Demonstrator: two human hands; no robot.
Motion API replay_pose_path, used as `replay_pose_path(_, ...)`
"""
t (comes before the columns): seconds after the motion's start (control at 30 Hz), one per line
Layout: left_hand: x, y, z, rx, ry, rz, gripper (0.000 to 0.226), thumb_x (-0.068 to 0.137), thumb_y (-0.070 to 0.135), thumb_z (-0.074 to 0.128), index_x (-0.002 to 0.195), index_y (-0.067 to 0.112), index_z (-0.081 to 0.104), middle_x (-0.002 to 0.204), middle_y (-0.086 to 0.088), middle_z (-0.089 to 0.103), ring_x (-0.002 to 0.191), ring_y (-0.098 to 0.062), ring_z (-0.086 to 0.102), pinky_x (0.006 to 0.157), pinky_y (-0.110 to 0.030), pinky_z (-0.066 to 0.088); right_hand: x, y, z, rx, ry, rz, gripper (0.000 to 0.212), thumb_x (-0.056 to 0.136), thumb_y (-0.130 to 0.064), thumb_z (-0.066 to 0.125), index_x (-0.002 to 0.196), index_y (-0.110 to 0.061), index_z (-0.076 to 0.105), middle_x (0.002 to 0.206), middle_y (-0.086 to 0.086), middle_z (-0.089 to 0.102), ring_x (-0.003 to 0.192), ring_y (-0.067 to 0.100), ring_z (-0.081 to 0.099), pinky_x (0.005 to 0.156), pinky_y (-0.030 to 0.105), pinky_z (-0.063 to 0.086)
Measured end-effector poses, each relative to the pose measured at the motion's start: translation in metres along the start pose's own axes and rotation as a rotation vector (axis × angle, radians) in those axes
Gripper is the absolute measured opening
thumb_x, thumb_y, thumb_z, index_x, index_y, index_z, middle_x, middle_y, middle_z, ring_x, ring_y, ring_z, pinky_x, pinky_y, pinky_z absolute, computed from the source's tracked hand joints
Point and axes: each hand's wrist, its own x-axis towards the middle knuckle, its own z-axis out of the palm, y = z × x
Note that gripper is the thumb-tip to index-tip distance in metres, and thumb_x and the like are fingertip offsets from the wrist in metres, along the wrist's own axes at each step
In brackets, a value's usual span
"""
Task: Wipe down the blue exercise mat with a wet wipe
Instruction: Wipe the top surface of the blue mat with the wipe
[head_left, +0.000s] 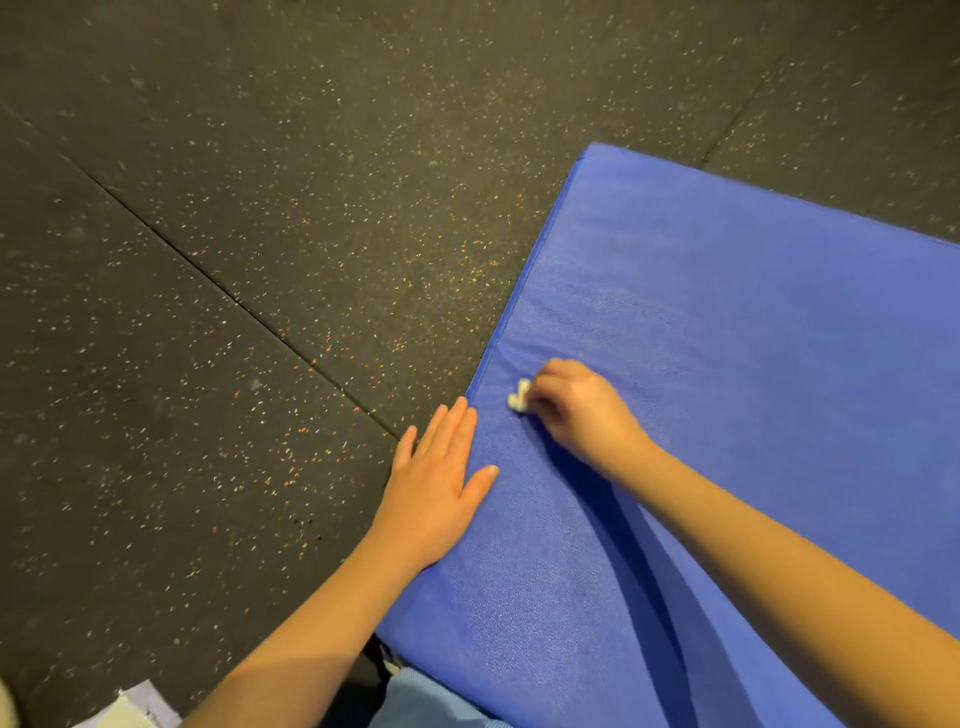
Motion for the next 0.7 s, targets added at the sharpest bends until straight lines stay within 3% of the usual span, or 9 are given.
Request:
replay_pose_path(0.13,-0.003,-0.001,0.0,0.004,0.018,0.0,0.088,0.076,0.064,-0.006,0.154,0.023,0.002,0.16,0.01,-0.01,0.147,-0.008,-0.011,0.117,-0.034,-0.008,0.023,0.001,0.006,-0.035,0.215,0.157,0.012,0.081,-0.003,0.066,0.07,-0.002,0.065,0.074,0.016,0.059,0.069,0.038,0.058,0.055,0.034,0.045)
replay_pose_path(0.23,-0.002,0.0,0.001,0.004,0.021,-0.006,0.087,0.077,0.064,-0.005,0.154,0.024,0.002,0.16,0.011,-0.008,0.147,-0.008,-0.009,0.118,-0.034,-0.006,0.01,-0.022,0.023,0.057,0.041,-0.038,0.011,0.078,0.002,0.062,0.077,-0.007,0.067,0.074,0.011,0.059,0.067,0.034,0.057,0.053,0.036,0.048)
replay_pose_path(0.33,-0.002,0.0,0.002,-0.012,0.026,-0.002,0.086,0.078,0.064,-0.004,0.153,0.024,0.001,0.155,0.015,-0.014,0.147,-0.007,-0.008,0.118,-0.034,-0.005,0.022,-0.011,0.016,-0.039,-0.078,-0.227,0.006,0.081,-0.004,0.062,0.078,-0.008,0.066,0.071,0.01,0.052,0.063,0.03,0.051,0.049,0.032,0.042)
replay_pose_path(0.4,-0.003,-0.001,0.001,-0.016,0.031,0.002,0.086,0.078,0.063,-0.003,0.154,0.023,0.003,0.155,0.015,-0.014,0.147,-0.008,-0.007,0.118,-0.033,-0.006,0.044,0.006,0.007,-0.123,0.025,-0.139,0.01,0.082,-0.006,0.058,0.076,-0.003,0.065,0.073,0.013,0.051,0.066,0.031,0.05,0.05,0.031,0.035)
replay_pose_path(0.47,-0.004,-0.001,0.001,-0.021,0.035,0.006,0.085,0.079,0.063,-0.002,0.154,0.023,0.003,0.158,0.014,-0.01,0.147,-0.007,-0.007,0.118,-0.033,-0.006,0.061,0.019,0.001,-0.155,0.168,0.09,0.014,0.085,-0.004,0.054,0.077,0.001,0.065,0.078,0.017,0.053,0.072,0.035,0.051,0.053,0.031,0.028)
replay_pose_path(0.53,-0.004,-0.001,0.001,-0.03,0.038,0.003,0.084,0.08,0.063,-0.001,0.154,0.024,0.004,0.157,0.015,-0.011,0.147,-0.007,-0.007,0.117,-0.033,-0.006,0.061,0.012,0.006,-0.078,0.182,0.16,0.009,0.083,0.002,0.062,0.076,0.0,0.067,0.078,0.017,0.056,0.072,0.037,0.055,0.054,0.031,0.032)
replay_pose_path(0.63,-0.003,-0.001,0.001,-0.013,0.038,-0.005,0.085,0.079,0.063,-0.003,0.154,0.023,0.004,0.153,0.016,-0.013,0.147,-0.007,-0.008,0.116,-0.031,-0.008,0.037,-0.008,0.017,0.011,-0.045,-0.136,0.01,0.078,0.001,0.073,0.075,-0.008,0.07,0.075,0.012,0.06,0.065,0.034,0.058,0.052,0.032,0.047)
replay_pose_path(0.7,-0.002,-0.001,0.001,-0.006,0.038,0.0,0.085,0.079,0.063,-0.003,0.154,0.023,0.004,0.154,0.016,-0.012,0.147,-0.007,-0.008,0.116,-0.031,-0.008,0.04,0.001,0.007,-0.051,-0.125,-0.219,0.006,0.084,-0.009,0.071,0.078,-0.008,0.069,0.077,0.011,0.059,0.066,0.032,0.056,0.05,0.031,0.044)
